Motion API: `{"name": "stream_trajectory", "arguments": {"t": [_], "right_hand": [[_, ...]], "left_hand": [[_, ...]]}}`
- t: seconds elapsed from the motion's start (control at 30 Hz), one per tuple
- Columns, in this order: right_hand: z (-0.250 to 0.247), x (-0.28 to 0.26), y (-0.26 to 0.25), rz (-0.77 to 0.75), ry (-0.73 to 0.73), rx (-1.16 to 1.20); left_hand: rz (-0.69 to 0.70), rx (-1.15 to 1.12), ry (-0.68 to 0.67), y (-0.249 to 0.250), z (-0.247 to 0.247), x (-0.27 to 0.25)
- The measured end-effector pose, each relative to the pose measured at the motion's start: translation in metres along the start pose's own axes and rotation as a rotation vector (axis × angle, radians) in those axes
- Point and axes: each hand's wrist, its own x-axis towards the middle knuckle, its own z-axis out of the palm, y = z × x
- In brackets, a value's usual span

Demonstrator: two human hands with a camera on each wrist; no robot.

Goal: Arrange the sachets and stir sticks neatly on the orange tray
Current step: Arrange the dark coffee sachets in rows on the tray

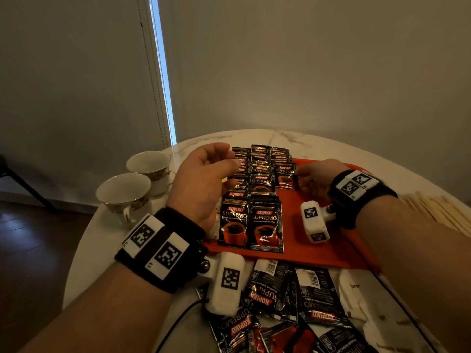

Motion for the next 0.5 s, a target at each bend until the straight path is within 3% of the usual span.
{"name": "stream_trajectory", "arguments": {"t": [0.17, 0.5], "right_hand": [[0.01, -0.02, -0.001, -0.009, -0.119, 0.269], [0.032, -0.055, -0.013, -0.073, -0.125, 0.243]], "left_hand": [[-0.02, -0.022, 0.02, 0.002, -0.001, 0.001], [-0.031, -0.037, 0.042, 0.006, 0.001, -0.002]]}}
